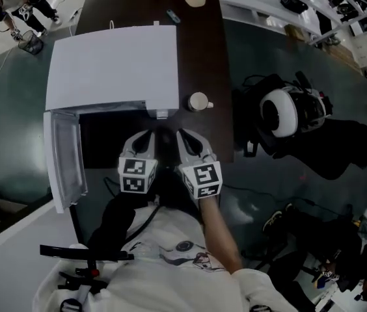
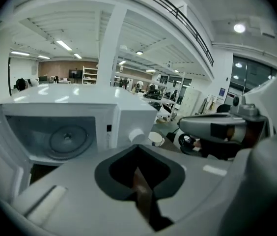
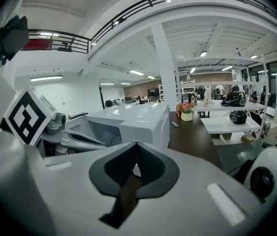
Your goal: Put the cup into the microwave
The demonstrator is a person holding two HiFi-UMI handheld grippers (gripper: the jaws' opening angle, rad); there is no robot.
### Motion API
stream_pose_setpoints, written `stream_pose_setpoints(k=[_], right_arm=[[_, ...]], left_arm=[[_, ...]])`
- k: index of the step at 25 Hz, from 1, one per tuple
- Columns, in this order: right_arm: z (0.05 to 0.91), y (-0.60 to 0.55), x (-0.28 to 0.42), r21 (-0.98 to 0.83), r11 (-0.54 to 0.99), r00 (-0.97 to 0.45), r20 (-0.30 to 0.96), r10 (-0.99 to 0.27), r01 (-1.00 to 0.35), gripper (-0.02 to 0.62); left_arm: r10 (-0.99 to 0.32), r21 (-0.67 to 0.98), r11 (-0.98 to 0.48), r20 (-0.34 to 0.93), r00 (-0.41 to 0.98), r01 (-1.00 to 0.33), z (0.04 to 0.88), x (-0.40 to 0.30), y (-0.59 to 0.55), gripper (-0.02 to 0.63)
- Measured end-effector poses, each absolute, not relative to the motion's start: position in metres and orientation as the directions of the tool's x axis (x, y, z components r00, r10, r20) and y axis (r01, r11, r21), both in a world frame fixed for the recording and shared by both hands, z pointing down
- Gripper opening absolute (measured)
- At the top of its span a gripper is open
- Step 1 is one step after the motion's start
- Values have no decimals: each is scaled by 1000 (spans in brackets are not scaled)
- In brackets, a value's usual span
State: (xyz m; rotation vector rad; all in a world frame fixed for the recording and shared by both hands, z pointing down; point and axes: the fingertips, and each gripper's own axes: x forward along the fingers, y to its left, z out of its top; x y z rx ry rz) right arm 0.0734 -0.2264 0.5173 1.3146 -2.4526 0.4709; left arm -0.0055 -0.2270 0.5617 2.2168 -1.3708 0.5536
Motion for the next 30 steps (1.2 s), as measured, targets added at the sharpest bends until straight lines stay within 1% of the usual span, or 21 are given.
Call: stream_pose_setpoints(k=[4,11,18,19,24,28,30], right_arm=[[559,-222,87,-175,506,-522,485,-702,-844,2],[614,-224,113,-232,446,-492,571,-657,-864,2],[656,-245,139,-256,383,-454,625,-635,-888,3],[662,-249,141,-260,373,-450,632,-631,-890,13],[688,-267,150,-273,334,-428,661,-616,-902,114],[702,-284,159,-272,287,-395,683,-615,-918,264],[708,-295,162,-279,257,-379,683,-624,-925,306]], left_arm=[[-646,190,-392,639,417,-900,606,15,-220,-2],[-539,222,-396,730,421,-891,660,37,-214,-1],[-463,234,-400,783,416,-886,689,48,-209,-2],[-457,237,-400,785,417,-885,690,49,-208,-1],[-440,231,-412,797,414,-881,696,50,-206,0],[-427,234,-421,802,418,-877,697,52,-206,0],[-419,233,-423,806,417,-876,699,51,-205,-2]])
